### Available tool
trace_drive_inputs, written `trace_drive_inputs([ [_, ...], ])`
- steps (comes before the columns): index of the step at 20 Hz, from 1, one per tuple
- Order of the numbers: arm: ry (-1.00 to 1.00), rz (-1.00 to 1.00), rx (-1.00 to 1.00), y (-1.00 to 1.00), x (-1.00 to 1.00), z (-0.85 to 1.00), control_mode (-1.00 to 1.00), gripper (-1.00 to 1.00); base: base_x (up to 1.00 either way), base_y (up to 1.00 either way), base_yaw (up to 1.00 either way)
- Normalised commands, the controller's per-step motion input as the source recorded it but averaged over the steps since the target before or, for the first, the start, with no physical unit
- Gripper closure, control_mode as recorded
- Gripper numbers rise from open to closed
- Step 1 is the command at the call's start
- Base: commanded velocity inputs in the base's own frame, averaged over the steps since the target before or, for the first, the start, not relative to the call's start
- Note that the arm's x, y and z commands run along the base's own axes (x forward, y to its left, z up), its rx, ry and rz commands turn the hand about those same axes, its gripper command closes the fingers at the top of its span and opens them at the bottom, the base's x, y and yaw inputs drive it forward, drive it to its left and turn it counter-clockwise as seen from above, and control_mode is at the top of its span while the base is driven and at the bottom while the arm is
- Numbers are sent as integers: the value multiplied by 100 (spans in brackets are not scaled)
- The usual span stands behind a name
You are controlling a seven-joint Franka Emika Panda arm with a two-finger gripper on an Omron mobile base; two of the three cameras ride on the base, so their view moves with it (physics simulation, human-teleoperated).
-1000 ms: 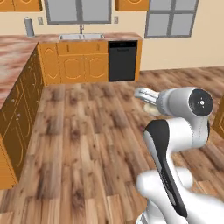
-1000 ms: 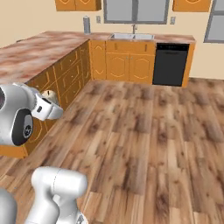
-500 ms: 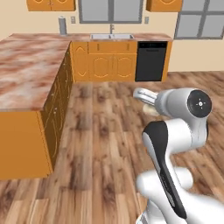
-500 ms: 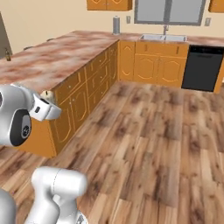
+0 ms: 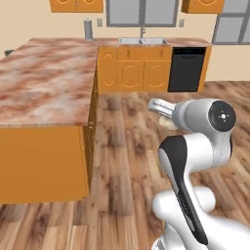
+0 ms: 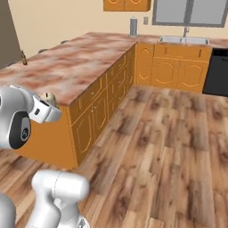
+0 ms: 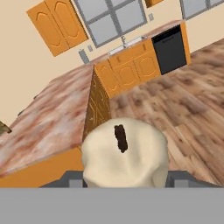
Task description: Get the candle and the beer from the cabinet and move them to the dining counter.
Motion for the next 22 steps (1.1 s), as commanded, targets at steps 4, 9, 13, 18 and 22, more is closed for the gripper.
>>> trace_drive_inputs([
  [4,0,0,0,0,0,0,100,100,60,79,0],
  [9,0,0,0,0,0,0,100,100,56,81,0],
  [13,0,0,0,0,0,0,100,100,42,86,0],
  [18,0,0,0,0,0,0,100,100,42,87,0],
  [22,0,0,0,0,0,0,100,100,43,87,0],
])
